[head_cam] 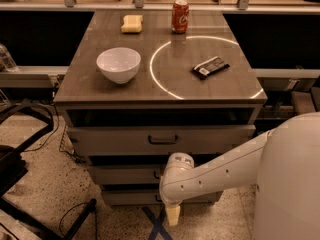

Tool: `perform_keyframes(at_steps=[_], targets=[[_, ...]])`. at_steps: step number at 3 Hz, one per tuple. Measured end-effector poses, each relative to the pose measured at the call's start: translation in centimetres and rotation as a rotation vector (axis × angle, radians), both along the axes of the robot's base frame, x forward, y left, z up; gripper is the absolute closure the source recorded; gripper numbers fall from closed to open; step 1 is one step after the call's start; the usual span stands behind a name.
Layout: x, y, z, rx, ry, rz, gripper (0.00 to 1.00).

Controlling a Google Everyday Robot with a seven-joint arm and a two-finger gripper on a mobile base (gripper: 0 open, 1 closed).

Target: Open middle drawer

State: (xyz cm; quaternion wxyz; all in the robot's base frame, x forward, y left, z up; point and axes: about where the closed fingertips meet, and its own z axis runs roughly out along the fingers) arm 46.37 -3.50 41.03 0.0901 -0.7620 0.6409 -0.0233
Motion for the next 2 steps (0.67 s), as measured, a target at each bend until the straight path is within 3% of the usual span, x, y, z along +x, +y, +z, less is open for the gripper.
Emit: perform_keyframes(at_steps=[2], targets=[[1.8,1.1,-0.8,-0.028,0.001,0.015,0.0]])
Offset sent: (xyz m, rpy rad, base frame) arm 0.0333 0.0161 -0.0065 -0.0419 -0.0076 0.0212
